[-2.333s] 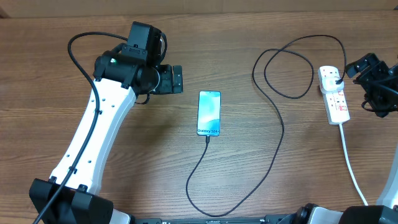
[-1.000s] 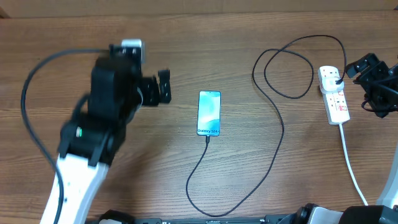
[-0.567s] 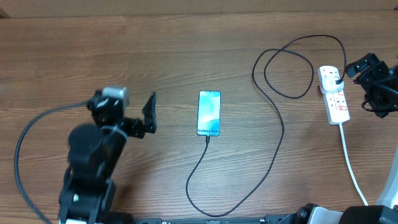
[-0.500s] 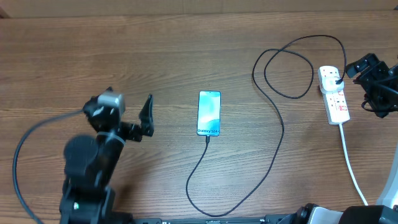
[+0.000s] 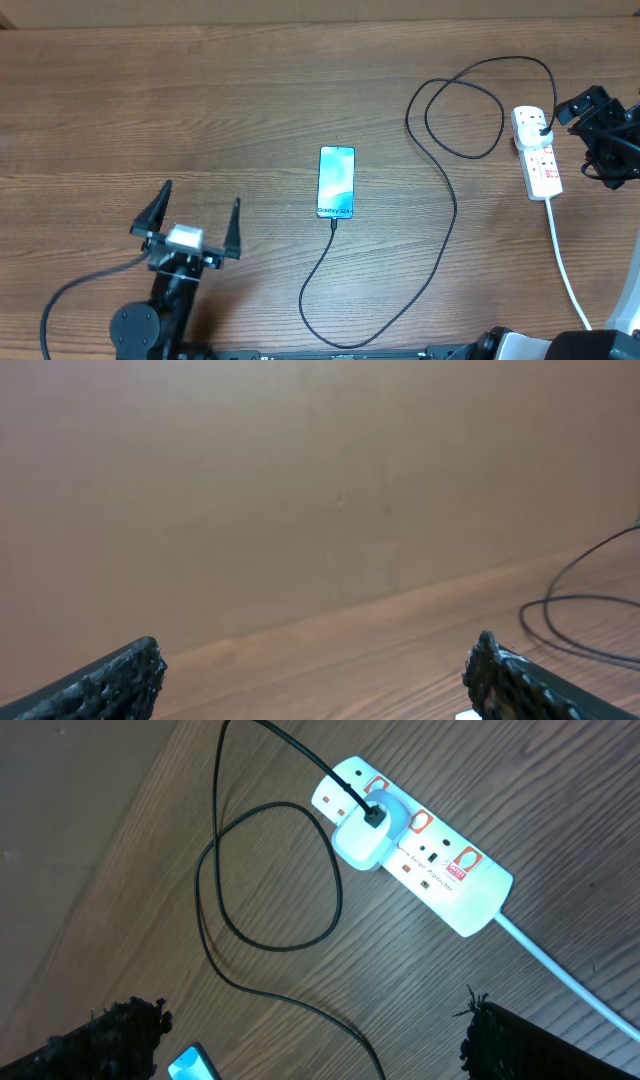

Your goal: Plug charger to phone and switch on socket

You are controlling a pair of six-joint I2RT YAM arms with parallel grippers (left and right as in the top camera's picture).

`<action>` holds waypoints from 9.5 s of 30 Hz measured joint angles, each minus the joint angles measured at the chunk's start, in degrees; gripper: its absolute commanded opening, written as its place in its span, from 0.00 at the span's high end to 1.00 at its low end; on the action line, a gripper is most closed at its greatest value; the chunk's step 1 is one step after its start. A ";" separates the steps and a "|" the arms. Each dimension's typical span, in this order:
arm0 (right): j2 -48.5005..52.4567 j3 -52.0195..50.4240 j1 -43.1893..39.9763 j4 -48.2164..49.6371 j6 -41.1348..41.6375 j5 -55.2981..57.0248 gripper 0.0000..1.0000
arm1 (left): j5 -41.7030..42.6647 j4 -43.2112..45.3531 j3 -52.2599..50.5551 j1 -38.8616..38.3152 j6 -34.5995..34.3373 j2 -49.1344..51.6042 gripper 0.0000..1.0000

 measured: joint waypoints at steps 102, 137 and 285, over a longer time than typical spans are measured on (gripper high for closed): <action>-0.15 -0.79 1.11 5.18 -0.02 1.29 0.00 | -3.82 -6.91 -14.43 6.21 -2.71 -8.76 0.00; -42.66 -59.04 25.44 64.94 -10.03 2.16 0.00 | -3.87 -6.93 -14.43 6.21 -2.73 -8.76 0.00; -83.08 -86.29 28.13 61.18 -15.23 9.20 0.00 | -3.87 -6.91 -14.43 6.21 -2.73 -8.76 0.00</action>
